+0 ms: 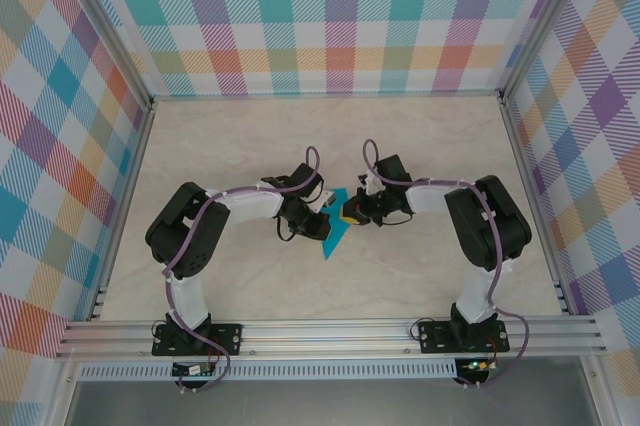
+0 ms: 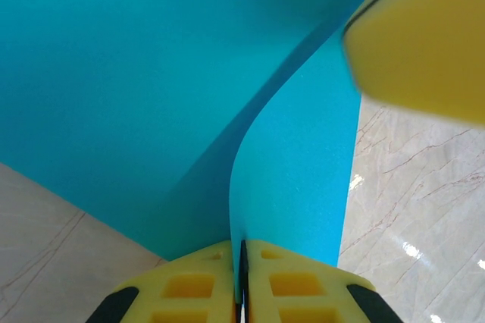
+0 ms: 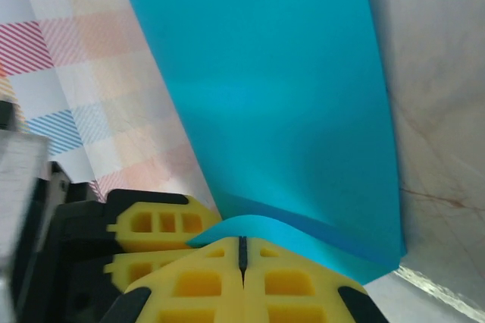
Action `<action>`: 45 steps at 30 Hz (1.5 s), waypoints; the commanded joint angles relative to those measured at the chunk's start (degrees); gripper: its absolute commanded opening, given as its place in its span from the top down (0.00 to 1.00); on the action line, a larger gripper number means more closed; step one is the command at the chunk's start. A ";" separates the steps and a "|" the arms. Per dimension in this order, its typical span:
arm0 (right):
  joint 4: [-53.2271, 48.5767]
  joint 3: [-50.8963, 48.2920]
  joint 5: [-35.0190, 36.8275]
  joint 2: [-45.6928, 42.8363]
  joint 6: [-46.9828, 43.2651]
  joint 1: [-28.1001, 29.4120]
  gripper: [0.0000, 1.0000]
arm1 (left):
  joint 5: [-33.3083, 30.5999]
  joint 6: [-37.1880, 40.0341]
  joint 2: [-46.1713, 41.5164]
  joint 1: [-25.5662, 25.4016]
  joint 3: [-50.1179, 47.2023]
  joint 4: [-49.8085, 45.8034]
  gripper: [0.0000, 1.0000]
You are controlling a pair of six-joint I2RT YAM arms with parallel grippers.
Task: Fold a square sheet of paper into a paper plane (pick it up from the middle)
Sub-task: Third fold the triangle at the center of the table.
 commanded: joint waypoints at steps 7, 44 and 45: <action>-0.73 -1.52 3.40 4.52 0.44 0.52 1.00 | -2.92 -0.69 0.05 0.02 -0.53 -2.87 0.77; -3.27 -3.18 8.32 2.15 6.02 1.29 1.00 | -1.66 -39.93 -6.66 -5.09 -21.60 23.44 0.93; -3.57 -3.16 8.70 2.02 6.00 1.26 1.00 | -1.24 -39.39 -7.29 -5.07 -22.42 22.85 0.93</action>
